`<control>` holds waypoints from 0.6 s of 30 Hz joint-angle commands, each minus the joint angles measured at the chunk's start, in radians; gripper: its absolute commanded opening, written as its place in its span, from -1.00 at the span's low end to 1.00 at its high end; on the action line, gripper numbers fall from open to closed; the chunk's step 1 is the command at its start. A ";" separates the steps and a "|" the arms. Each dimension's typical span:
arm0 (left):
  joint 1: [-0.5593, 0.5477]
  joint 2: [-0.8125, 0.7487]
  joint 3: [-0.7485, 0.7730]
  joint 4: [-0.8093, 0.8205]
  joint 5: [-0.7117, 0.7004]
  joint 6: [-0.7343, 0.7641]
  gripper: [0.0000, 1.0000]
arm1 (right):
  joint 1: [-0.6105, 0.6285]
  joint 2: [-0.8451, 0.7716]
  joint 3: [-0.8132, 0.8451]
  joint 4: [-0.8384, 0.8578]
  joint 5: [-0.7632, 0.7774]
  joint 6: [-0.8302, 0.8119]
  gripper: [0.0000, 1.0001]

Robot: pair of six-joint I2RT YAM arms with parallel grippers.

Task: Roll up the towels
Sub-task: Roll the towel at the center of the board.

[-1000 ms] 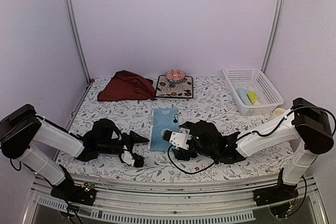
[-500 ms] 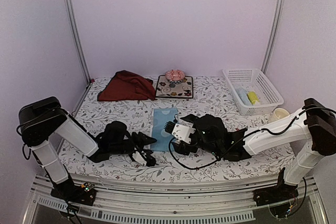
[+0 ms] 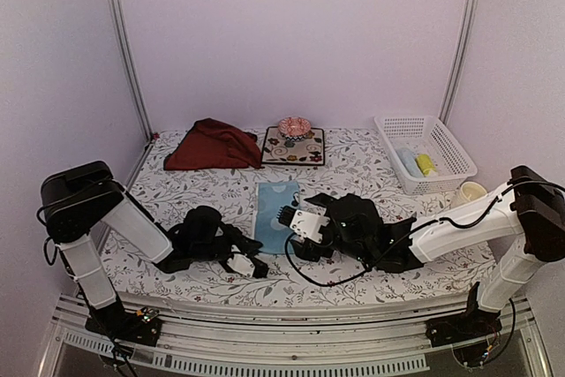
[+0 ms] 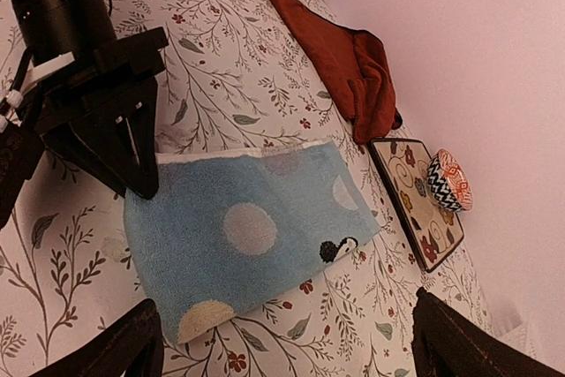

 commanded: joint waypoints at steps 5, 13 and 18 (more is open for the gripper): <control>-0.008 -0.046 0.056 -0.296 0.045 -0.098 -1.00 | 0.027 0.045 -0.055 0.078 -0.030 -0.112 0.95; 0.005 -0.132 0.127 -0.511 0.192 -0.166 -1.00 | 0.051 0.147 -0.030 0.090 0.005 -0.186 0.93; 0.035 -0.188 0.145 -0.604 0.323 -0.187 -1.00 | 0.071 0.148 -0.040 0.091 -0.046 -0.209 0.86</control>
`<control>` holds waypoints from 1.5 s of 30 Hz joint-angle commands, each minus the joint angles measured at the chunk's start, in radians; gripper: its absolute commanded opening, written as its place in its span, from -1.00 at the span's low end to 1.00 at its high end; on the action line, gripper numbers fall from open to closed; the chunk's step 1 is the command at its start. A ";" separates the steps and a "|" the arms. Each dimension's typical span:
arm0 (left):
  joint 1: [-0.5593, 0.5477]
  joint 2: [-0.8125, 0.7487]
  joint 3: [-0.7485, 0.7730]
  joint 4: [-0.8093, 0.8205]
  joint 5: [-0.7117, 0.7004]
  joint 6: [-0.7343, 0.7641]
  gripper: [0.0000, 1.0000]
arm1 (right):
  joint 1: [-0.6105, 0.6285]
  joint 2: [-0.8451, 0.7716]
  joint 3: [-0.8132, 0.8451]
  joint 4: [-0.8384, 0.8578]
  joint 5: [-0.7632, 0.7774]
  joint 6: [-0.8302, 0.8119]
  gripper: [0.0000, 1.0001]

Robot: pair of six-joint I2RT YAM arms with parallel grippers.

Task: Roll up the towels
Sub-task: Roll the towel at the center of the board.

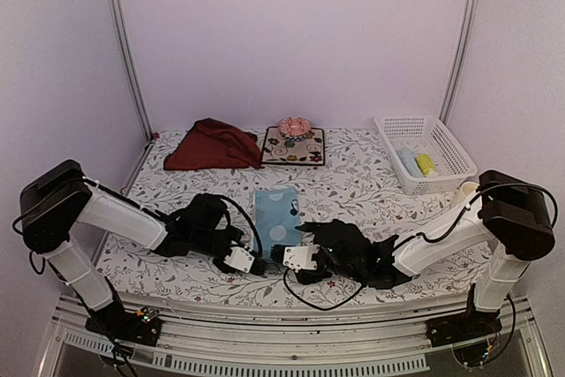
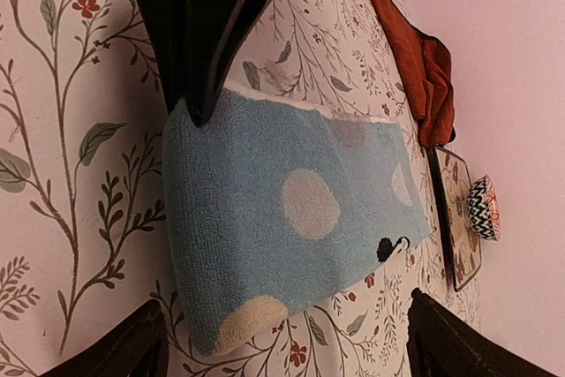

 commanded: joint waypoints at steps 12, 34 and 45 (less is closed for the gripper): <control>0.064 -0.077 0.047 -0.202 0.243 -0.033 -1.00 | 0.056 0.071 0.001 0.034 -0.086 -0.082 0.73; 0.066 -0.079 0.034 -0.179 0.206 -0.014 -0.69 | 0.055 0.127 0.042 -0.012 -0.061 -0.054 -0.95; 0.112 -0.191 -0.019 -0.188 0.172 0.043 0.40 | 0.001 0.122 0.124 -0.175 -0.204 0.079 -0.96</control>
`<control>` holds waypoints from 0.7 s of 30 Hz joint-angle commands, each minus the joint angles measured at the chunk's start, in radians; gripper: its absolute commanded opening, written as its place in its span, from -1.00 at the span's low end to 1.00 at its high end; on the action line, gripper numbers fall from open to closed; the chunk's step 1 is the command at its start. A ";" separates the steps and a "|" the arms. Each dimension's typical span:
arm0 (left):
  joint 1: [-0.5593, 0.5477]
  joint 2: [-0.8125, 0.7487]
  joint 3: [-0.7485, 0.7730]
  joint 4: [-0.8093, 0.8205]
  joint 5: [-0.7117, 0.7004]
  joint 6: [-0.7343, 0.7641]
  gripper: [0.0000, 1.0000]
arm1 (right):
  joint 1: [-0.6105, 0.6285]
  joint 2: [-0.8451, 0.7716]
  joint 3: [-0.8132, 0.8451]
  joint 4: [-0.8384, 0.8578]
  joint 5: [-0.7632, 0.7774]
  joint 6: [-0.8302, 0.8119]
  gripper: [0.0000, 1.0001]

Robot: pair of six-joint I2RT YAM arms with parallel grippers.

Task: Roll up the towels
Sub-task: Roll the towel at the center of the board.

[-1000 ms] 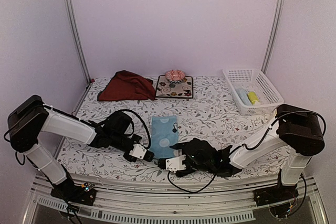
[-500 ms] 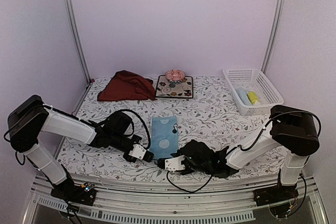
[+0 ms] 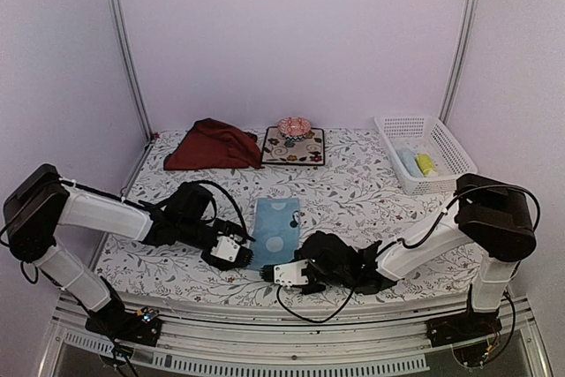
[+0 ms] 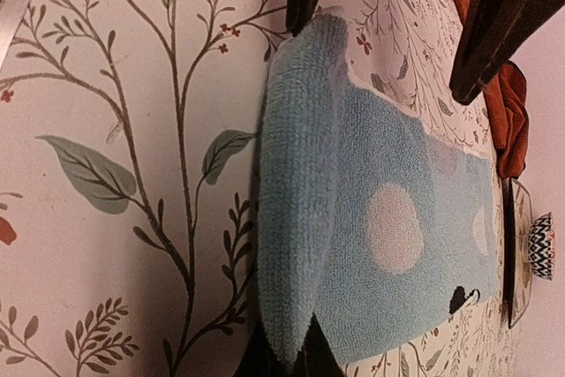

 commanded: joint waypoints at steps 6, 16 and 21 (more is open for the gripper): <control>0.009 -0.183 -0.092 0.034 0.036 0.056 0.64 | -0.061 0.034 0.116 -0.204 -0.146 0.149 -0.95; 0.010 -0.273 -0.269 0.318 0.017 0.068 0.94 | -0.108 0.086 0.216 -0.357 -0.263 0.224 -0.95; 0.015 -0.287 -0.301 0.366 0.020 0.064 0.94 | -0.121 0.098 0.239 -0.386 -0.275 0.239 -0.95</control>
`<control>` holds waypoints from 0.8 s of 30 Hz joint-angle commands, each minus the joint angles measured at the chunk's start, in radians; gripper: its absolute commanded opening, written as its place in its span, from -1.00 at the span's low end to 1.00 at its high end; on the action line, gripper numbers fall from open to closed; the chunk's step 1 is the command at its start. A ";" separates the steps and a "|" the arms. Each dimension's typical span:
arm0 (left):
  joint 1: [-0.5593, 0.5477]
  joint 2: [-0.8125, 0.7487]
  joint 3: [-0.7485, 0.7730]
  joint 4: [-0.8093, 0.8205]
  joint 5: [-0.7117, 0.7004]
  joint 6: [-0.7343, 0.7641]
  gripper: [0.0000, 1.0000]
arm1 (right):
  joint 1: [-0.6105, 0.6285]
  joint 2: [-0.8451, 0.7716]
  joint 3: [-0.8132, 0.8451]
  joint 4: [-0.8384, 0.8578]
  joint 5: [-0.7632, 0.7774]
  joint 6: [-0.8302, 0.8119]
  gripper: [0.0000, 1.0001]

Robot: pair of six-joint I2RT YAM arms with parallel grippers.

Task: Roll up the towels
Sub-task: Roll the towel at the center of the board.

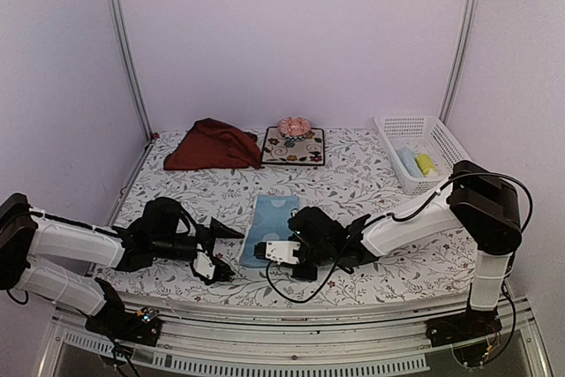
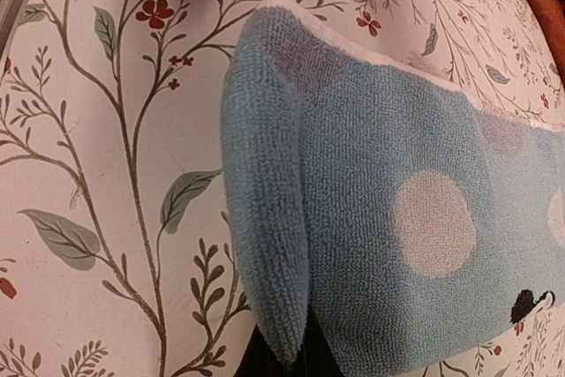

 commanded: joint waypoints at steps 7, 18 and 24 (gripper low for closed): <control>0.013 -0.001 -0.076 0.197 0.011 0.044 0.94 | -0.046 0.032 0.043 -0.106 -0.068 0.067 -0.95; 0.014 -0.006 -0.125 0.280 0.076 0.074 0.94 | -0.106 0.054 0.108 -0.193 -0.230 0.125 -0.95; 0.011 0.022 -0.147 0.325 0.076 0.111 0.94 | -0.145 0.074 0.146 -0.243 -0.335 0.165 -0.95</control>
